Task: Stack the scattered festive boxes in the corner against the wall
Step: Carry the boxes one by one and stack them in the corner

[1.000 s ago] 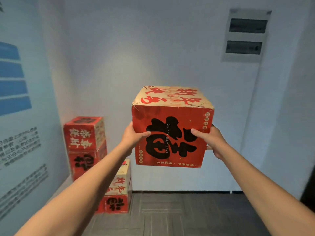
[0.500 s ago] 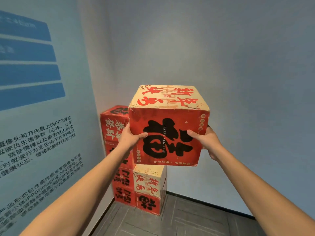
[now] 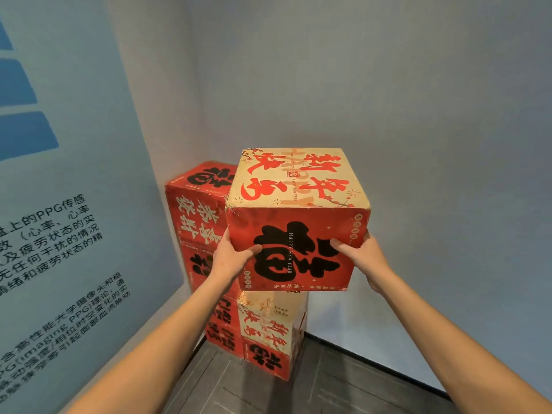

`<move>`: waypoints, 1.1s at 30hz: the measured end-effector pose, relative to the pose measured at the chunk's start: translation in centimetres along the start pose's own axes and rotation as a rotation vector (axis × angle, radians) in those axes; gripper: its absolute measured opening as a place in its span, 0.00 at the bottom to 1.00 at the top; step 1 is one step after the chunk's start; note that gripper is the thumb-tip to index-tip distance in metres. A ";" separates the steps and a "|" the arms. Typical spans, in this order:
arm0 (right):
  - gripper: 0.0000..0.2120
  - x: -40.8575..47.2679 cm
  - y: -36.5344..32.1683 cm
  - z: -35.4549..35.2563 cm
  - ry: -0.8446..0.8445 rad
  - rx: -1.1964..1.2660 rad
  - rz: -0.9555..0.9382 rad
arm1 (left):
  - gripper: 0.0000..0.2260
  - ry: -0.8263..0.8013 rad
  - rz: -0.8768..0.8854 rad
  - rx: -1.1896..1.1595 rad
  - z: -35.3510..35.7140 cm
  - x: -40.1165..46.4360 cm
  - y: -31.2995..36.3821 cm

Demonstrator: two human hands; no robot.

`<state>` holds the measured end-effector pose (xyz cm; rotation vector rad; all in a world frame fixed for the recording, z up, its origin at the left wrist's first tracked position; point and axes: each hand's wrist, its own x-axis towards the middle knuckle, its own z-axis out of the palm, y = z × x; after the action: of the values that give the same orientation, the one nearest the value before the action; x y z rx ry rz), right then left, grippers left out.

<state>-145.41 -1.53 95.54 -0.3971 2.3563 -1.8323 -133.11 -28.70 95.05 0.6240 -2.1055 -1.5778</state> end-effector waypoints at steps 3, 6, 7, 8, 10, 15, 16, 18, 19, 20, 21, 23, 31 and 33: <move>0.33 3.5 2.8 1.9 0.018 0.032 0.030 | 0.35 -0.016 0.012 0.049 1.3 4.3 -2.9; 0.26 6.1 4.9 3.6 0.028 0.050 0.086 | 0.34 -0.033 0.007 0.054 2.3 8.1 -5.8; 0.24 6.7 5.6 4.1 0.027 0.052 0.105 | 0.33 -0.041 0.005 0.057 2.7 9.1 -6.7; 0.23 7.3 6.3 4.7 0.023 0.051 0.116 | 0.32 -0.047 0.002 0.063 3.0 9.9 -7.7; 0.22 8.5 7.5 5.7 0.007 0.035 0.132 | 0.31 -0.054 -0.022 0.067 3.5 11.4 -9.7; 0.28 11.3 11.3 7.9 -0.068 -0.019 0.212 | 0.32 -0.049 -0.111 0.071 4.8 13.8 -14.4; 0.30 11.8 12.1 8.2 -0.080 -0.022 0.227 | 0.32 -0.049 -0.131 0.071 5.1 14.1 -15.2; 0.31 12.9 13.7 8.7 -0.097 -0.022 0.247 | 0.32 -0.048 -0.164 0.070 5.7 14.7 -16.8; 0.31 13.4 14.6 9.0 -0.101 -0.024 0.257 | 0.33 -0.046 -0.178 0.069 6.1 15.0 -17.6; 0.31 14.0 15.4 9.2 -0.105 -0.023 0.263 | 0.33 -0.041 -0.192 0.066 6.4 15.3 -18.4; 0.32 14.5 16.1 9.4 -0.111 -0.022 0.268 | 0.34 -0.036 -0.209 0.063 6.8 15.5 -19.2; 0.31 15.4 17.5 9.9 -0.120 -0.024 0.276 | 0.33 -0.026 -0.239 0.054 7.6 15.7 -20.3; 0.34 18.0 24.2 11.0 -0.140 -0.072 0.349 | 0.31 -0.015 -0.314 0.126 10.3 17.3 -25.8; 0.31 18.5 25.9 11.4 -0.141 -0.092 0.367 | 0.31 -0.017 -0.322 0.142 10.9 17.5 -27.2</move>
<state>-163.42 -11.49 68.67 -0.0892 2.2423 -1.4863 -151.01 -37.45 67.34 1.0467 -2.2297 -1.6074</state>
